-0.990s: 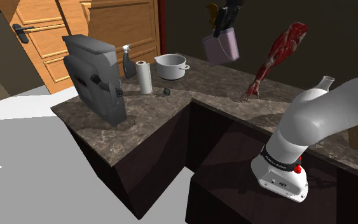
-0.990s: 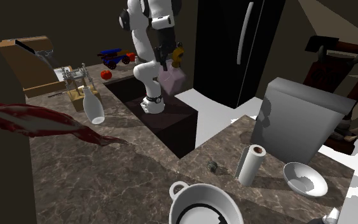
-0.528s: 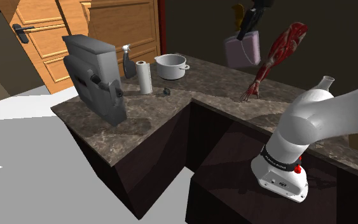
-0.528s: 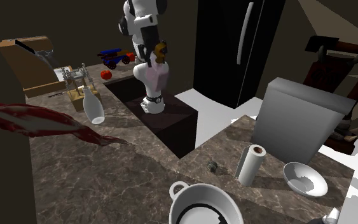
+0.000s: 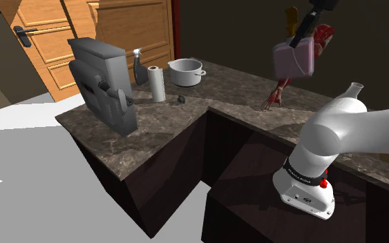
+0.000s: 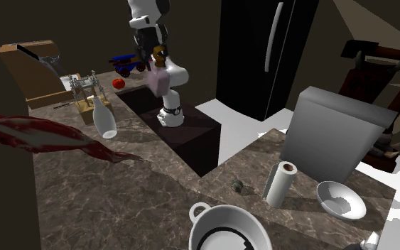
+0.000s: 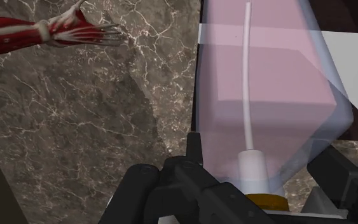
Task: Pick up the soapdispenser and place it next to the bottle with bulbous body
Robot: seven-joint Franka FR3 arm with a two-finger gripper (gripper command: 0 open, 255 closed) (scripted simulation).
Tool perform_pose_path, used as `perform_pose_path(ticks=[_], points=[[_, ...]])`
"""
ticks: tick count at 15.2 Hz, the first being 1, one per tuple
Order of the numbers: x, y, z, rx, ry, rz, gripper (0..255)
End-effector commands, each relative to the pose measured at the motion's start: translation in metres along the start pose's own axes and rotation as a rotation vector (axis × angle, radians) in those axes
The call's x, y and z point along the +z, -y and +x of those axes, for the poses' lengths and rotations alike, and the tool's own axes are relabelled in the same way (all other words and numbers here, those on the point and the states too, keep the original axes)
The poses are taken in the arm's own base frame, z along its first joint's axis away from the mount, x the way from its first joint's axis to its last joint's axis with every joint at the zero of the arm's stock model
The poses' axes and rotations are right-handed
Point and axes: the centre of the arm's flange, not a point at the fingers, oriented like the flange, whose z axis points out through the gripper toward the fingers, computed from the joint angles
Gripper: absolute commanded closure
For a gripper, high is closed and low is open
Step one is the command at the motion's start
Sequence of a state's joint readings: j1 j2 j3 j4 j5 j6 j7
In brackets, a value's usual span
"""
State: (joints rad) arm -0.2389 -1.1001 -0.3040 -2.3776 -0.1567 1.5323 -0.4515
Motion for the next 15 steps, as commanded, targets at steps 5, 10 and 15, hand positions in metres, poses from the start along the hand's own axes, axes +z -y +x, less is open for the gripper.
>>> perform_pose_path(ticks=[5,10,15], points=[[-0.020,-0.026,-0.073,0.000,0.001,0.001,255],[-0.036,-0.047,-0.133,0.000,0.001,0.001,255],[-0.053,-0.068,-0.194,0.000,0.001,0.001,255]])
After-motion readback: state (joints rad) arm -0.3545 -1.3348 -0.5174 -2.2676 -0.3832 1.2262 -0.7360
